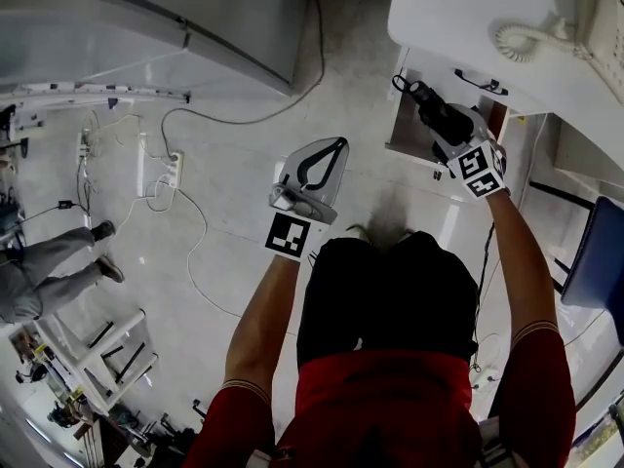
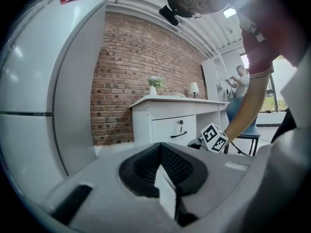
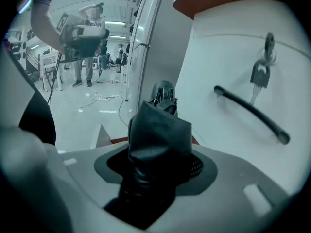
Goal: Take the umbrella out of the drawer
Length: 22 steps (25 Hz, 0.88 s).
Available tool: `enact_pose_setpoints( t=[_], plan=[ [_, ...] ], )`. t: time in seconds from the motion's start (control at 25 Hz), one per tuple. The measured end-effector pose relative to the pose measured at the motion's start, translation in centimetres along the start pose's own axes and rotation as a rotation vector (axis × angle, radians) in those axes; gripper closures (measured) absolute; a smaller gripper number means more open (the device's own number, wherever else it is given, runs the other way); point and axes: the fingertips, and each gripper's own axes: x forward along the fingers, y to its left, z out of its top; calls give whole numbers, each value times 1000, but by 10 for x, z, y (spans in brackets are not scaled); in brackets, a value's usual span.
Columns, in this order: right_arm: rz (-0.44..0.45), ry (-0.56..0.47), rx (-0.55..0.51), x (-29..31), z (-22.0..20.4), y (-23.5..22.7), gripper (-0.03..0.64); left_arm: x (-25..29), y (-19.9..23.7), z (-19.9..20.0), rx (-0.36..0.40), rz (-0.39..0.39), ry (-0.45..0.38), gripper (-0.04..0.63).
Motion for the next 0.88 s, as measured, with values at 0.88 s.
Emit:
enact_pose_setpoints(
  t=[0.88],
  plan=[
    [0,-244,166,-220,188,14,360,-39,-28,188,-67,-3,-51,588]
  ],
)
